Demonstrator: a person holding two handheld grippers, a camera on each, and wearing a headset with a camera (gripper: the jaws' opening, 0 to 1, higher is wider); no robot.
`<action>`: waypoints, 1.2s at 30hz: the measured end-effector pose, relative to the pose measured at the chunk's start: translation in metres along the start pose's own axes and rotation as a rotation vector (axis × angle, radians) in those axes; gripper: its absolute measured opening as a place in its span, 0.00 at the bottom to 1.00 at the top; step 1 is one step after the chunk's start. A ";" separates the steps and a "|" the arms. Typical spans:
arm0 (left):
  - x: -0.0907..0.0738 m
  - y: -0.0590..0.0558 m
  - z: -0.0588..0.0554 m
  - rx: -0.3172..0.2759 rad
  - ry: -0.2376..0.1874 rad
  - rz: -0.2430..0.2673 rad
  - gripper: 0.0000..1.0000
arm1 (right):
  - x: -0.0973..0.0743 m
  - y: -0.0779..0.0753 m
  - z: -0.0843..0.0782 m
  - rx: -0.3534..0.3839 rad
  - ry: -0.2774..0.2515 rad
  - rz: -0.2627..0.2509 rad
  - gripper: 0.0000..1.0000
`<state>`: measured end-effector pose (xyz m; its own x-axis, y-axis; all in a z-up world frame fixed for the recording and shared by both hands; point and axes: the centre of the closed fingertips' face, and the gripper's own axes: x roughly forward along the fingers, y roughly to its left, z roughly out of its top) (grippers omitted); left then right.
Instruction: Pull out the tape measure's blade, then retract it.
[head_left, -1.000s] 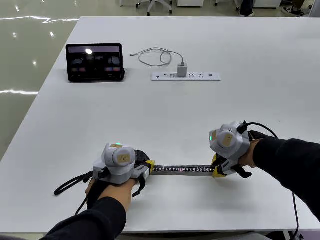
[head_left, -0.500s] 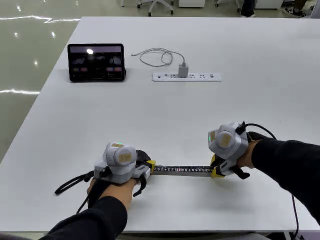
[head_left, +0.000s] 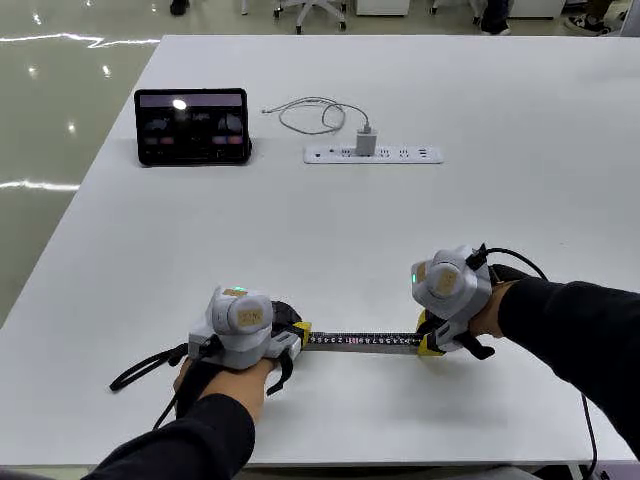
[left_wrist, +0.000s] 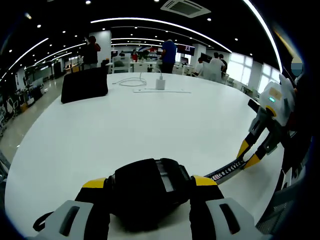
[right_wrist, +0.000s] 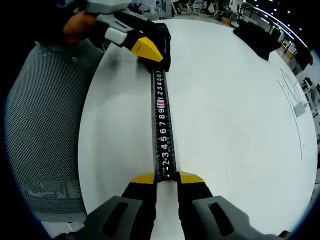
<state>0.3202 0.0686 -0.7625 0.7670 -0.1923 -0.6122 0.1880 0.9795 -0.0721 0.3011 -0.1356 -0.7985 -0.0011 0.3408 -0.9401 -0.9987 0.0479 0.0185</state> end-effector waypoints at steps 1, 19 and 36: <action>0.000 0.000 0.000 0.001 0.000 0.000 0.60 | 0.000 0.000 0.000 0.000 -0.001 0.000 0.11; 0.000 0.000 0.000 0.000 -0.001 -0.003 0.60 | 0.004 0.002 0.010 -0.006 -0.008 0.000 0.11; 0.000 0.000 0.000 -0.001 -0.001 -0.003 0.61 | 0.011 0.005 0.026 -0.014 -0.034 0.000 0.11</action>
<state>0.3201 0.0683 -0.7623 0.7672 -0.1953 -0.6110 0.1896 0.9790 -0.0749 0.2979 -0.1074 -0.7996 0.0000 0.3724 -0.9281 -0.9993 0.0343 0.0138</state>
